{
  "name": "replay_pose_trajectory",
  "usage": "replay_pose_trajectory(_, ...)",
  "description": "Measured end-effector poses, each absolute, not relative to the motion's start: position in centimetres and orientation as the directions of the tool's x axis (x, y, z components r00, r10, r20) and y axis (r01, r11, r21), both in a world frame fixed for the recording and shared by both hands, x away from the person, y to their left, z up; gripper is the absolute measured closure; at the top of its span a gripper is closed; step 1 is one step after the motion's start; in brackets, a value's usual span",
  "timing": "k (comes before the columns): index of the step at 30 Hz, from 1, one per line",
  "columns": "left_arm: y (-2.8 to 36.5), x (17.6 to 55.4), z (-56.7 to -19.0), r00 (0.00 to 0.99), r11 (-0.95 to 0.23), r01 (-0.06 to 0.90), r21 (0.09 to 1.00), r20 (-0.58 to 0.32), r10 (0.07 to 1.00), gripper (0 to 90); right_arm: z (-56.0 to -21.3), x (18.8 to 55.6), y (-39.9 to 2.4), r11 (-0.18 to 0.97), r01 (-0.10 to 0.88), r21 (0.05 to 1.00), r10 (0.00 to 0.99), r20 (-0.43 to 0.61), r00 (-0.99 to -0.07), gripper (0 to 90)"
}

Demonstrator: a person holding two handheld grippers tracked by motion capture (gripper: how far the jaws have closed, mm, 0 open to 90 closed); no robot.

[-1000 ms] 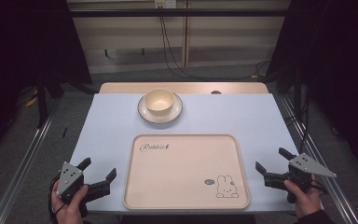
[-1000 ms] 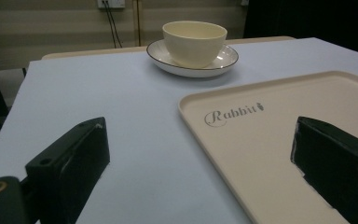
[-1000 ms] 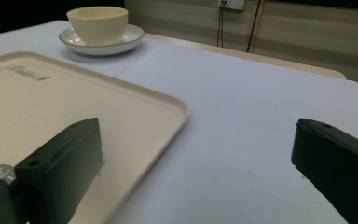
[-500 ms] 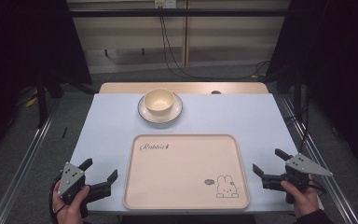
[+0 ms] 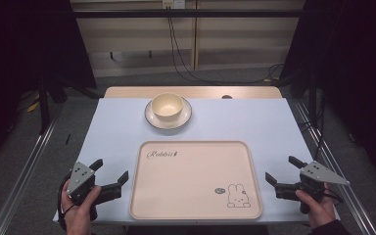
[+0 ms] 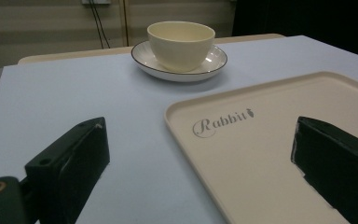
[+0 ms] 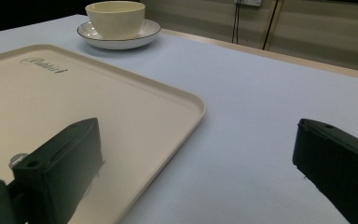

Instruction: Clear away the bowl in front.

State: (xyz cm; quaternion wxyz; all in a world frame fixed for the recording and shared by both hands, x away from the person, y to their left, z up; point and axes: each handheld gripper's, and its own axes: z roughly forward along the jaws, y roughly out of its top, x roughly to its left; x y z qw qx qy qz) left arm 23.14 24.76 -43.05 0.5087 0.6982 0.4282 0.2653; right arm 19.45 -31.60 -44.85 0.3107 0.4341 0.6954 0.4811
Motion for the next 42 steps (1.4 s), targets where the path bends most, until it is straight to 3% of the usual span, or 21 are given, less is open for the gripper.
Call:
replay_pose_trajectory(27, 21.7, 30.3, -39.9, 0.601, -0.119, 0.313, 0.942, -0.099, 0.793, 5.4, -44.9, 19.1, -31.8, 0.161, 0.303, 0.939, 0.898, -0.012, -0.439, 0.7)
replay_pose_trajectory(42, 19.8, 35.8, -39.4, 0.589, -0.164, 0.361, 0.918, -0.088, 0.803, 8.0, -44.9, 19.1, -31.8, 0.165, 0.305, 0.938, 0.895, -0.013, -0.445, 0.8)
